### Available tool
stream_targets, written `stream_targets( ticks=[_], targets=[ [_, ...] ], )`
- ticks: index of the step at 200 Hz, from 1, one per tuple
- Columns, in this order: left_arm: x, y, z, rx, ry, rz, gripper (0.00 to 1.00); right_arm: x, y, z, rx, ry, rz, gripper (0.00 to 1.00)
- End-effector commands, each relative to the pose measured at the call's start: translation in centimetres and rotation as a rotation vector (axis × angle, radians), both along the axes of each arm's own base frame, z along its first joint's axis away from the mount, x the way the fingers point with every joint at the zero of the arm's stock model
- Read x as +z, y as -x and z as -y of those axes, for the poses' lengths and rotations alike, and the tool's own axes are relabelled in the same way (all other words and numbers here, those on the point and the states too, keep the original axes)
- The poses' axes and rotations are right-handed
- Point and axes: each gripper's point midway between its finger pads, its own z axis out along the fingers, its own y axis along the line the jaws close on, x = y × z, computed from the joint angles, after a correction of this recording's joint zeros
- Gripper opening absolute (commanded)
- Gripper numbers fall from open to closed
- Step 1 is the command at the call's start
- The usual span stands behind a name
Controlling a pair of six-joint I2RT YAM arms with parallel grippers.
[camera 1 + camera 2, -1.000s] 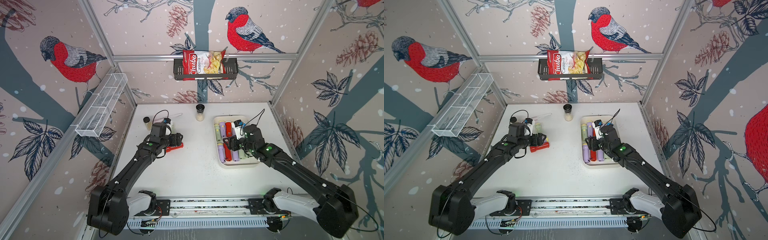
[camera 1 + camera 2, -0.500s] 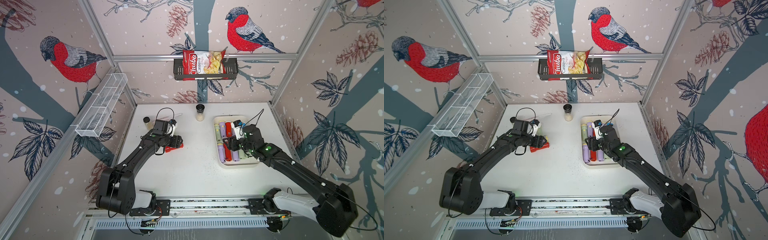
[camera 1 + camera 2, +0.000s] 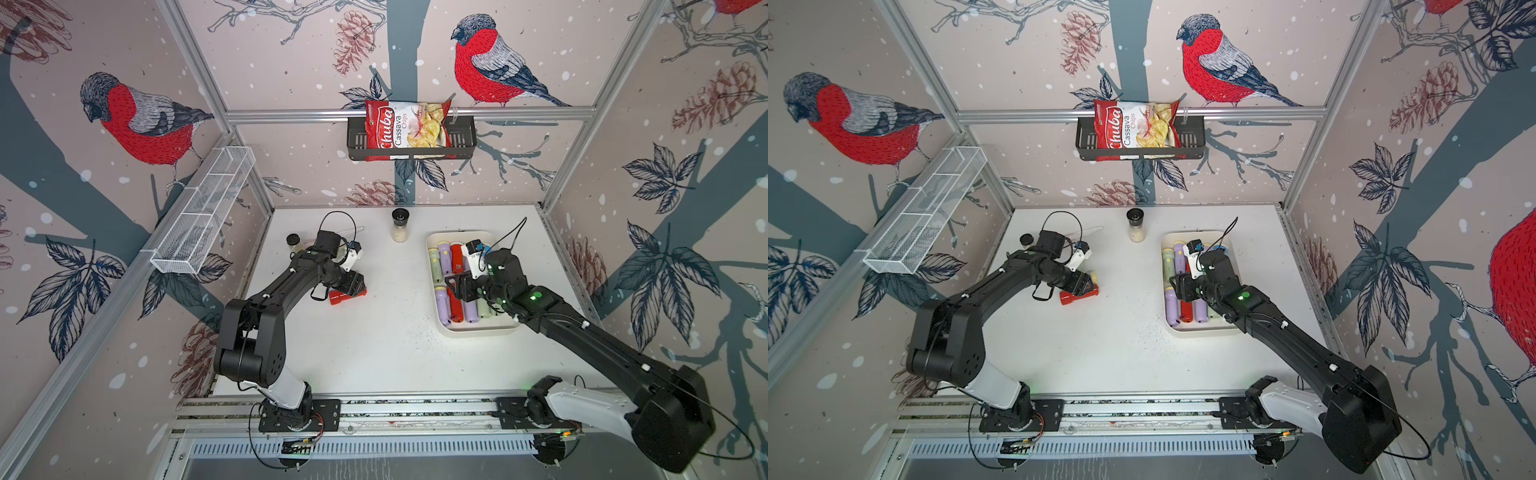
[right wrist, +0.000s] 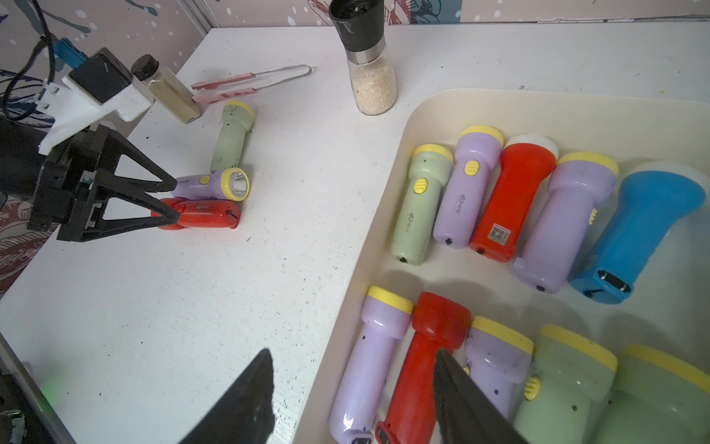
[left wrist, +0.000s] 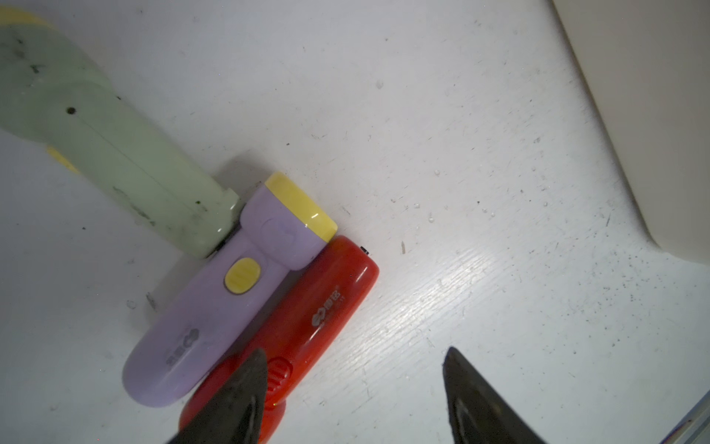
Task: Put the flashlights into the storage boxes
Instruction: Move the flashlight at the center of the board.
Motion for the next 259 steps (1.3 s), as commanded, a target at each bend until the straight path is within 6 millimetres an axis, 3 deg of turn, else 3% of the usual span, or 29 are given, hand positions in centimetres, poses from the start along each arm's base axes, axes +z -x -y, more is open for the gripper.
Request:
stream_targets(
  ticks=[1, 71, 122, 167, 213, 259],
  targets=[
    [-1.4, 0.7, -1.3, -0.021, -0.084, -0.043, 0.72, 0.9, -0.4, -0.2, -0.004, -0.021, 0.033, 0.65],
    [-2.6, 1.1, -0.2, -0.043, -0.027, -0.108, 0.7, 0.6, -0.2, -0.5, -0.004, -0.002, 0.034, 0.65],
    [-2.9, 1.3, 0.2, -0.074, -0.021, -0.11, 0.69, 0.5, 0.0, -2.0, 0.025, 0.027, 0.034, 0.65],
    [-4.5, 1.6, -0.2, -0.085, -0.119, -0.121, 0.67, 0.9, 0.1, -2.7, 0.04, 0.019, 0.041, 0.65],
    [-5.6, 3.0, 1.9, -0.187, -0.161, -0.119, 0.62, 1.0, 0.3, -2.6, 0.039, 0.016, 0.044, 0.64],
    [-5.2, 4.1, 4.1, -0.253, -0.144, -0.093, 0.57, 1.3, 0.4, -2.4, 0.03, 0.004, 0.05, 0.65]
  ],
)
